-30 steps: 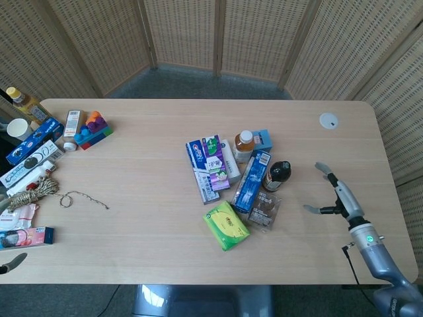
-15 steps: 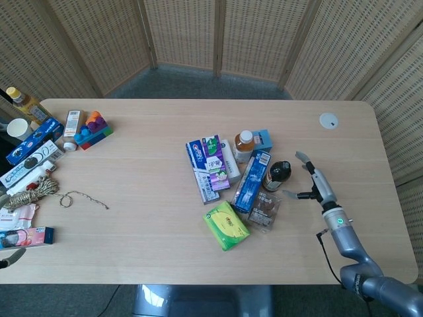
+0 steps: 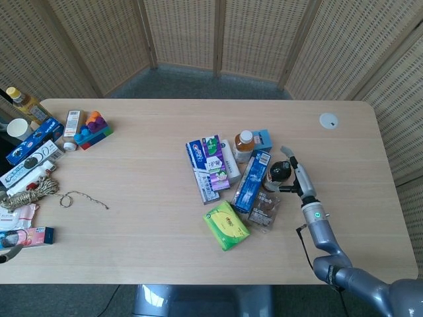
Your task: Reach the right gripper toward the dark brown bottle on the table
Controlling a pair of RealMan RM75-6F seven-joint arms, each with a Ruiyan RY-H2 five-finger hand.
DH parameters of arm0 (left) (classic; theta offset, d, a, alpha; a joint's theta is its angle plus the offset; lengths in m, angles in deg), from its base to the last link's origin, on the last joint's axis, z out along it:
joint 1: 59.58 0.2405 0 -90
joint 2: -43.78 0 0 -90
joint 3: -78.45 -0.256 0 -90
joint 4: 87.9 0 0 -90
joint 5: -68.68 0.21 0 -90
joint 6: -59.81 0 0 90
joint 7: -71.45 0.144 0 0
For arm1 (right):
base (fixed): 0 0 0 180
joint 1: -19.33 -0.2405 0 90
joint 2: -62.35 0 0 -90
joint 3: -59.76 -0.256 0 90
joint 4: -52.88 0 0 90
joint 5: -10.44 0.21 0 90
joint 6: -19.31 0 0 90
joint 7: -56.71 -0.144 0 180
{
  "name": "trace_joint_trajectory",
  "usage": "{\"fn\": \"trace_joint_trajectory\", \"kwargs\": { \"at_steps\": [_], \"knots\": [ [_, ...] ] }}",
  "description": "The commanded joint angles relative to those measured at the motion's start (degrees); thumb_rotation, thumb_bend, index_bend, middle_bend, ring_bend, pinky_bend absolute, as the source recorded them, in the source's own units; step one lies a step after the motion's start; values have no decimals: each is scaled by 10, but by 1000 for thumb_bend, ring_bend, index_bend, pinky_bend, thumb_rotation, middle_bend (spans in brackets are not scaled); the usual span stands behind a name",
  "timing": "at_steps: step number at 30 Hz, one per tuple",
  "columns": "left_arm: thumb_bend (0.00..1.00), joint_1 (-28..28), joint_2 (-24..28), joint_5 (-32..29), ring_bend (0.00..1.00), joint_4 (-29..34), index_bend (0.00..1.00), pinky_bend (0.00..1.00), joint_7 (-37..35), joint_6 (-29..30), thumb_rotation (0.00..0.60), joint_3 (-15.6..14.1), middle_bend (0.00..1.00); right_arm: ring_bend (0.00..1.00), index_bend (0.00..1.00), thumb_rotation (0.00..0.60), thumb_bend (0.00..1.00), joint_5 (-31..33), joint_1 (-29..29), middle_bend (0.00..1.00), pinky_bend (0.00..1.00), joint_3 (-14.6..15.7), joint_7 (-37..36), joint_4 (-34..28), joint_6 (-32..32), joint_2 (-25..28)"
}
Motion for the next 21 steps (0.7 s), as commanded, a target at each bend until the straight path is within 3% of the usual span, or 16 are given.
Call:
{"fn": "trace_joint_trajectory", "kwargs": {
  "at_steps": [1,5,6,8,10,13,21],
  "knots": [
    [129,-3,-2,-8,0,0,85,0,3,-5,600,4,0,0,0,600,0,6,-3,0,0,-11,-2,18,-15,-22],
    [129,-8,-5,-20,0,0,86,0,11,-17,600,7,0,0,0,600,0,11,-9,12,0,-25,-10,43,-31,-46],
    [129,-10,-6,-23,0,0,86,0,13,-20,600,7,0,3,0,600,0,15,-10,70,23,-32,-12,53,-37,-55],
    [130,-11,-7,-26,0,1,86,0,15,-22,600,8,0,79,52,600,0,17,-12,271,200,-36,-21,66,-40,-65],
    [130,-10,-8,-26,0,1,86,0,18,-21,600,9,0,289,243,600,0,14,-12,524,518,-35,-36,82,-44,-74],
    [129,-10,-8,-28,0,1,86,0,19,-21,600,9,0,477,424,600,0,12,-11,717,745,-33,-53,108,-44,-90],
    [128,-10,-10,-27,0,1,87,0,21,-21,600,9,0,581,558,600,0,-2,-12,835,850,-29,-80,139,-57,-103]
  ]
}}
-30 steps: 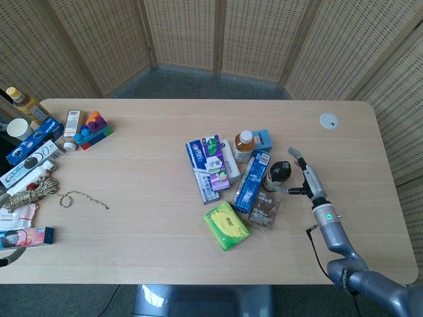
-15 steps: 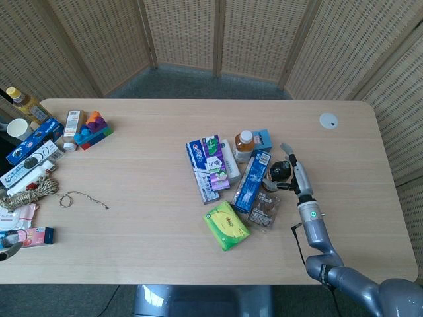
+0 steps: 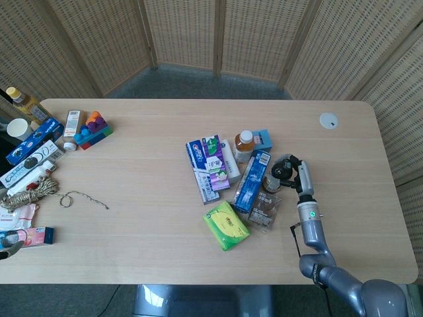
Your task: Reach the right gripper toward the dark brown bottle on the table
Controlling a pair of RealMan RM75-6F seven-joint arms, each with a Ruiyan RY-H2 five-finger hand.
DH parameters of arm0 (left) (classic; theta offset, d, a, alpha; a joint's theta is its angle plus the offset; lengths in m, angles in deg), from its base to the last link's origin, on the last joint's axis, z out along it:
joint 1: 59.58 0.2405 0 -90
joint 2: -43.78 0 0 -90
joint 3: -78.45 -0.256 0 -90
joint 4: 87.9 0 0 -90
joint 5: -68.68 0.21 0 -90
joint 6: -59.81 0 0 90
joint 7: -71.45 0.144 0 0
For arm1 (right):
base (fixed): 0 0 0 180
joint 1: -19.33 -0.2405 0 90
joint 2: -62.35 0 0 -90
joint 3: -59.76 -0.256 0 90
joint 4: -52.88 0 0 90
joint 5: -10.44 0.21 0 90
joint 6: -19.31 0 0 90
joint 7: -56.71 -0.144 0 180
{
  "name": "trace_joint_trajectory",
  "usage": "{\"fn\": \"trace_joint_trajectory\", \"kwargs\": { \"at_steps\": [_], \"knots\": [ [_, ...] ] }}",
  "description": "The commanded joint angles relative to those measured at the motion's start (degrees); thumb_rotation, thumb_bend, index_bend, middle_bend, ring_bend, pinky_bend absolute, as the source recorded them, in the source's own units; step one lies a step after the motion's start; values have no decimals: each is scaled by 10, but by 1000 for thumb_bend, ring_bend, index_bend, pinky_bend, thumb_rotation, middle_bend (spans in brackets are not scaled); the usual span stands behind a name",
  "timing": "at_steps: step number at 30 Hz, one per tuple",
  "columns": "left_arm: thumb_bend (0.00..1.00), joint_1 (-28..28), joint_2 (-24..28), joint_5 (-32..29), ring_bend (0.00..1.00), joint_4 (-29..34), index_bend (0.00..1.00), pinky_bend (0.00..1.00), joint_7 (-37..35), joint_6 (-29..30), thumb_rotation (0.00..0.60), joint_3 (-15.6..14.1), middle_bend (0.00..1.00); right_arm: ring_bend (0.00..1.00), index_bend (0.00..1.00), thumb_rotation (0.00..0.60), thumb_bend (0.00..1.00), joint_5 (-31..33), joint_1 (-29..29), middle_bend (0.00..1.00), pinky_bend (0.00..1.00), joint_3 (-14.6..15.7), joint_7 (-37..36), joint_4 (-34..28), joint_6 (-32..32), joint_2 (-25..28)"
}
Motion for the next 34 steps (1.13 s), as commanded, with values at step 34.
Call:
{"fn": "trace_joint_trajectory", "kwargs": {
  "at_steps": [34],
  "knots": [
    [128,-10,3,39,0,-2,87,0,-11,-13,600,-14,0,581,560,600,0,21,53,838,850,-106,206,-448,-152,255]
  ]
}}
